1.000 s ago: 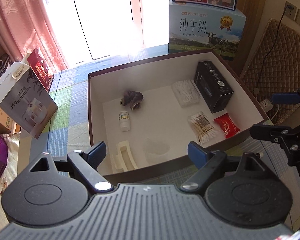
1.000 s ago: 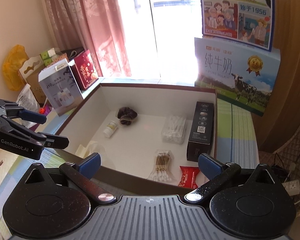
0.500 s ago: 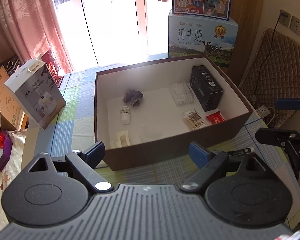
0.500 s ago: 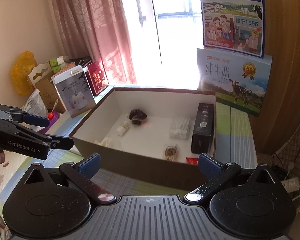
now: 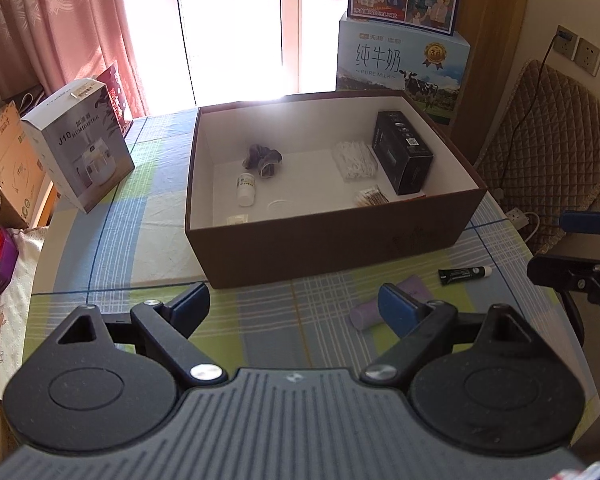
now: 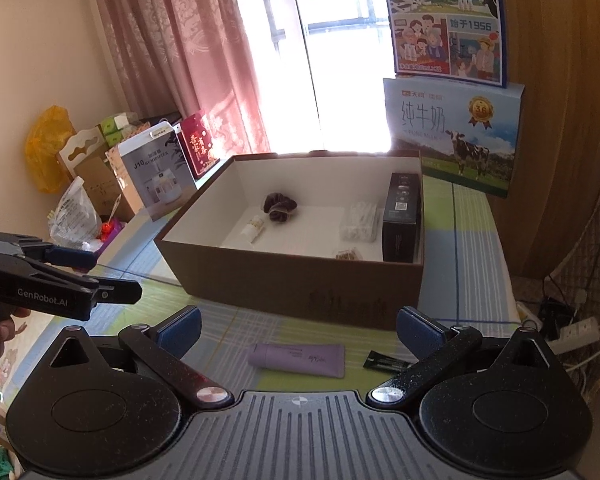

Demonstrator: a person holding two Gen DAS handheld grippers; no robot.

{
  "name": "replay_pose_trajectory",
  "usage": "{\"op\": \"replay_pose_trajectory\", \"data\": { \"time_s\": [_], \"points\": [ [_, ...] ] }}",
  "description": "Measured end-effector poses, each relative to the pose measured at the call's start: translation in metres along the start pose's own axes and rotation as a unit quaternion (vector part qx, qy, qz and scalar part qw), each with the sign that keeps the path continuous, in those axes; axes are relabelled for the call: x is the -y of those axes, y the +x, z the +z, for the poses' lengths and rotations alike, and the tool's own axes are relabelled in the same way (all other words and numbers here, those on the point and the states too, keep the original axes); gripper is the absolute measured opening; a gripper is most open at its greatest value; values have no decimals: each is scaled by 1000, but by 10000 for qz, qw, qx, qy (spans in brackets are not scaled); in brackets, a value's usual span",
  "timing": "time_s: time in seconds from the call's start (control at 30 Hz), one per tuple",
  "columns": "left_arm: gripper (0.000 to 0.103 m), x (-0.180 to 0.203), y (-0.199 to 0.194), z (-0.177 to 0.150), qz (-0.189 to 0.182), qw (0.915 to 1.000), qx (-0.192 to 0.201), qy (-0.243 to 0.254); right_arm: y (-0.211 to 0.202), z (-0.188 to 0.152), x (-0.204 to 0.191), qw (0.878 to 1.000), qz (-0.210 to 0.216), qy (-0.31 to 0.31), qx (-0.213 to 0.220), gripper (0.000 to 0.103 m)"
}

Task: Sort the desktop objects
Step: 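Withdraw both open tools from the box toward the purple tube and green tube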

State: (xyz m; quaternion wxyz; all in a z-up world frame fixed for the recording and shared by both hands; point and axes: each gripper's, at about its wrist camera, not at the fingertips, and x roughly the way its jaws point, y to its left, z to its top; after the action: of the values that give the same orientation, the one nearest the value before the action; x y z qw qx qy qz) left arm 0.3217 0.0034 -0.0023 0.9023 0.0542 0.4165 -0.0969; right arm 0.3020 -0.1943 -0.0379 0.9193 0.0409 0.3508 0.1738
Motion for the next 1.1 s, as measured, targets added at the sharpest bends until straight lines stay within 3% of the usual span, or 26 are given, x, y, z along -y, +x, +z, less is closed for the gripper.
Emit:
{"op": "replay_pose_trajectory", "data": {
  "time_s": [1.1],
  "points": [
    [89, 23, 16, -44, -180, 9987, -426, 209, 12, -49, 11, 9973, -121, 86, -725, 101]
  ]
}}
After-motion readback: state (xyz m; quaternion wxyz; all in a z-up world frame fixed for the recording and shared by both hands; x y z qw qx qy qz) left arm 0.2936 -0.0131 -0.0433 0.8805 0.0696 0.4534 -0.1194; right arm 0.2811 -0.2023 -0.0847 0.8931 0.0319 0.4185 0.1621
